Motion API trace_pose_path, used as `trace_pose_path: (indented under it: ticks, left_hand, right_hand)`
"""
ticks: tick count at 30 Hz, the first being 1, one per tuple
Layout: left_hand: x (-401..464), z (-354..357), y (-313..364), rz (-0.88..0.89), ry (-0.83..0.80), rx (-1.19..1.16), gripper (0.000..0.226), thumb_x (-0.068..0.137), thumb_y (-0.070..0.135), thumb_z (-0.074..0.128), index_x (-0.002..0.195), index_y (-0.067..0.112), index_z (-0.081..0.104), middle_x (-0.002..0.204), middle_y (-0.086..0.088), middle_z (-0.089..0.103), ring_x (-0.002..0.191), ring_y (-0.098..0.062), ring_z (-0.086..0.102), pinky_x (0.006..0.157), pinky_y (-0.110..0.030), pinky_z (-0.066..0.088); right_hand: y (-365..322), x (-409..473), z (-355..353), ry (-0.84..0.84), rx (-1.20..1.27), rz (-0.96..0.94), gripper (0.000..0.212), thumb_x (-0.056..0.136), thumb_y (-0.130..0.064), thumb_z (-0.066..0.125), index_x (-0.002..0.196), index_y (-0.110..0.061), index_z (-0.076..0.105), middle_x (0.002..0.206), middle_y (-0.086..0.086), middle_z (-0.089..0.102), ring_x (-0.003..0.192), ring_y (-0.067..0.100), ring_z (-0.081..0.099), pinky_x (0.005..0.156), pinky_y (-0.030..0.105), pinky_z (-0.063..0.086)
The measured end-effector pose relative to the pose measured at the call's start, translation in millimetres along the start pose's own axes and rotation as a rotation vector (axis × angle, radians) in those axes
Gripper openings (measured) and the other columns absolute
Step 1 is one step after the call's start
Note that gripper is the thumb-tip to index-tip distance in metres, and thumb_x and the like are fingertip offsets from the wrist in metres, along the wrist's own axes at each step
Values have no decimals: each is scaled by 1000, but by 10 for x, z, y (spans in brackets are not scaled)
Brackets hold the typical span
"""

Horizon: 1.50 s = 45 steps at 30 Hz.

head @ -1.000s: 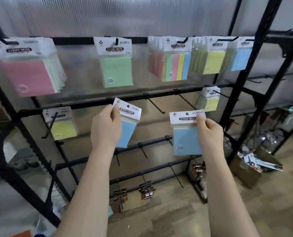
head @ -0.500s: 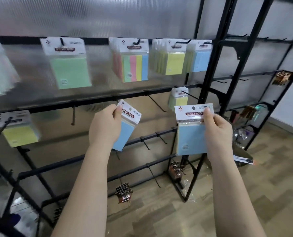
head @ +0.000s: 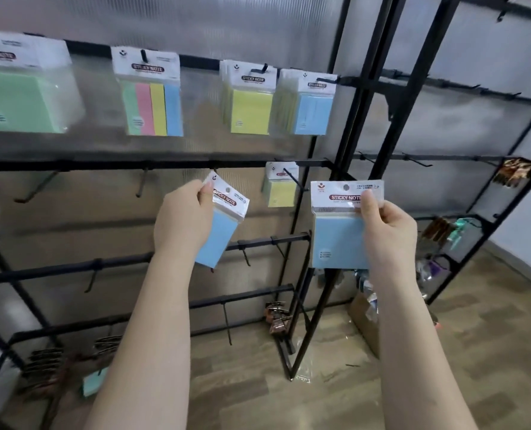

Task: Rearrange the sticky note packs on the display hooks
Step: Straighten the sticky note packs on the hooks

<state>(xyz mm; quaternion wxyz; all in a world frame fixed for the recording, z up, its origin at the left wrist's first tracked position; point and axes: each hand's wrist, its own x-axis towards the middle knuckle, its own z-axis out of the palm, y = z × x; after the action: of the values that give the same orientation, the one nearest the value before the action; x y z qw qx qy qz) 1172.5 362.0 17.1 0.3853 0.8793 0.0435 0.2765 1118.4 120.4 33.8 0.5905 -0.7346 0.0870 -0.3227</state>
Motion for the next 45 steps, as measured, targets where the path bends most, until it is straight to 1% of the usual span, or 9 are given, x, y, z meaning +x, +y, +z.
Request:
trace_pose_path:
  ticks: [2, 5, 10, 15, 20, 25, 28, 32, 45]
  left_hand:
    - [23, 79, 70, -7, 13, 17, 43, 100, 38, 35, 61, 20, 34, 62, 8, 45, 54, -9, 40, 45, -26, 22]
    - [103, 214, 135, -2, 16, 32, 41, 100, 38, 34, 63, 19, 36, 64, 8, 47, 56, -9, 42, 45, -26, 22]
    - [335, 494, 225, 10, 7, 19, 41, 100, 37, 33, 65, 17, 39, 64, 7, 49, 56, -10, 45, 45, -26, 25]
    - [724, 770, 253, -10, -8, 14, 42, 99, 34, 34, 61, 15, 35, 62, 3, 46, 56, -15, 42, 47, -27, 25]
    - [1105, 998, 347, 24, -20, -135, 39, 96, 30, 38, 62, 12, 31, 58, -3, 37, 54, -19, 31, 52, -29, 22]
    - [1300, 1225, 428, 65, 87, -239, 43, 94, 27, 45, 57, 14, 27, 53, 0, 31, 48, -12, 24, 49, -30, 18]
    - [1351, 1319, 403, 62, 130, -267, 44, 93, 28, 47, 57, 12, 29, 53, -4, 34, 50, -16, 27, 49, -29, 19]
    - [1386, 1380, 358, 80, 161, -253, 48, 93, 28, 49, 54, 16, 24, 48, 2, 31, 47, -14, 26, 48, -29, 19]
    - [1326, 1434, 435, 71, 286, -226, 46, 93, 29, 49, 55, 9, 34, 45, 6, 42, 45, -6, 36, 40, -19, 21]
  right_hand:
    - [29, 117, -38, -10, -9, -13, 38, 93, -41, 54, 62, -19, 59, 50, -18, 57, 44, -6, 46, 40, 9, 31]
    - [76, 295, -46, -31, -2, -20, 35, 92, -43, 56, 63, -24, 62, 54, -17, 60, 49, -4, 51, 44, 11, 37]
    - [156, 592, 46, -42, 108, -1, 27, 91, -41, 59, 71, -25, 66, 58, -21, 63, 49, -8, 55, 42, 9, 37]
    - [227, 995, 199, -19, 164, 1, 30, 89, -42, 61, 64, -27, 68, 62, -15, 66, 57, 1, 58, 50, 17, 44]
    - [72, 1486, 427, -22, 186, -43, 31, 88, -44, 63, 61, -28, 68, 61, -14, 65, 61, 5, 58, 56, 25, 45]
    - [-142, 1889, 732, -53, 253, -39, 32, 87, -44, 64, 61, -25, 66, 63, -12, 65, 64, 10, 59, 62, 27, 45]
    - [-238, 2071, 852, -64, 252, -64, 33, 89, -43, 62, 61, -25, 65, 59, -14, 65, 57, 2, 57, 57, 21, 44]
    - [-276, 2229, 932, -58, 285, -101, 36, 90, -41, 61, 57, -25, 61, 54, -17, 63, 48, -6, 53, 48, 11, 40]
    - [-124, 2407, 971, -129, 326, -91, 33, 88, -40, 63, 60, -21, 62, 60, -10, 65, 58, 9, 55, 59, 25, 41]
